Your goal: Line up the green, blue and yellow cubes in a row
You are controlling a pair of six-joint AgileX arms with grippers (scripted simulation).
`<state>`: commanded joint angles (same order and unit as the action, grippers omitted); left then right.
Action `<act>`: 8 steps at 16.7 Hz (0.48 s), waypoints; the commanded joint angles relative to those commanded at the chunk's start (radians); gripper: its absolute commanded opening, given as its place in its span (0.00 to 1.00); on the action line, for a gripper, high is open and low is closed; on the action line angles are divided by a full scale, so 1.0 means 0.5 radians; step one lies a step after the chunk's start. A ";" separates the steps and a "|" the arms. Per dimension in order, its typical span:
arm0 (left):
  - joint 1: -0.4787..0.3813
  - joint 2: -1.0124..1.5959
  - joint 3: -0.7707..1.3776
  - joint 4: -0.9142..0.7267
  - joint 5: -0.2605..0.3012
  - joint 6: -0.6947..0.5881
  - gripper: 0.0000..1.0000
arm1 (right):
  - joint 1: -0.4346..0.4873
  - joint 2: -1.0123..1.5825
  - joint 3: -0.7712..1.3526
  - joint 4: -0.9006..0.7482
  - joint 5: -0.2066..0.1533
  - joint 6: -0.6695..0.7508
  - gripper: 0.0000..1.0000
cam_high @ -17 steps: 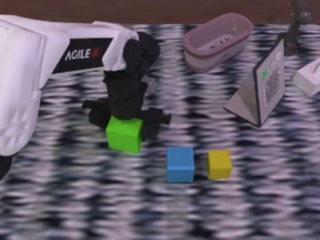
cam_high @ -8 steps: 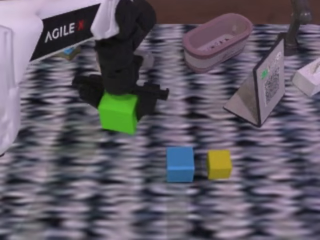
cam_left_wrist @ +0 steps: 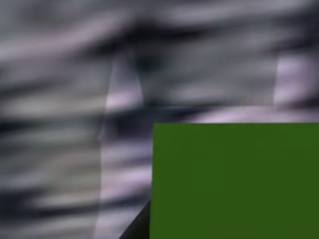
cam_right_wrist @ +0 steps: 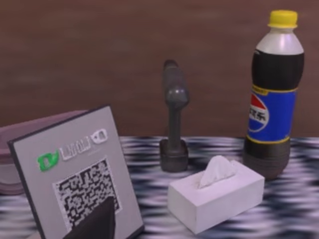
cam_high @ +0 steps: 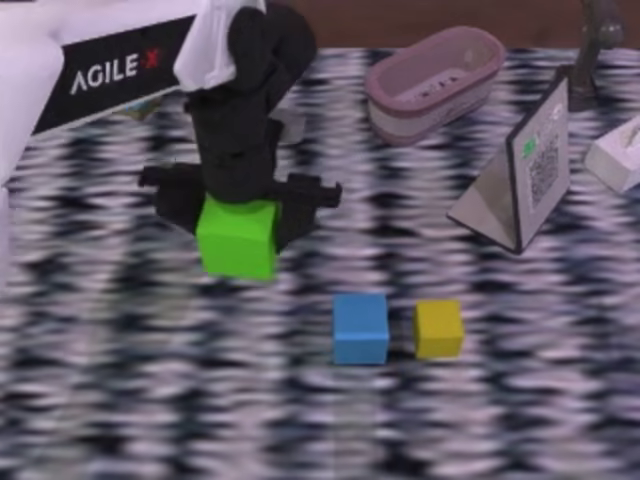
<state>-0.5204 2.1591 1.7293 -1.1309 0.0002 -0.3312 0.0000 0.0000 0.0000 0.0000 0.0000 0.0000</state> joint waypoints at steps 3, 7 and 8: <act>-0.070 -0.210 -0.289 0.049 -0.001 -0.286 0.00 | 0.000 0.000 0.000 0.000 0.000 0.000 1.00; -0.125 -0.382 -0.483 0.094 -0.002 -0.482 0.00 | 0.000 0.000 0.000 0.000 0.000 0.000 1.00; -0.125 -0.383 -0.483 0.094 -0.002 -0.483 0.00 | 0.000 0.000 0.000 0.000 0.000 0.000 1.00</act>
<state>-0.5829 1.9675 1.4875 -1.0839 -0.0008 -0.5725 0.0000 0.0000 0.0000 0.0000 0.0000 0.0000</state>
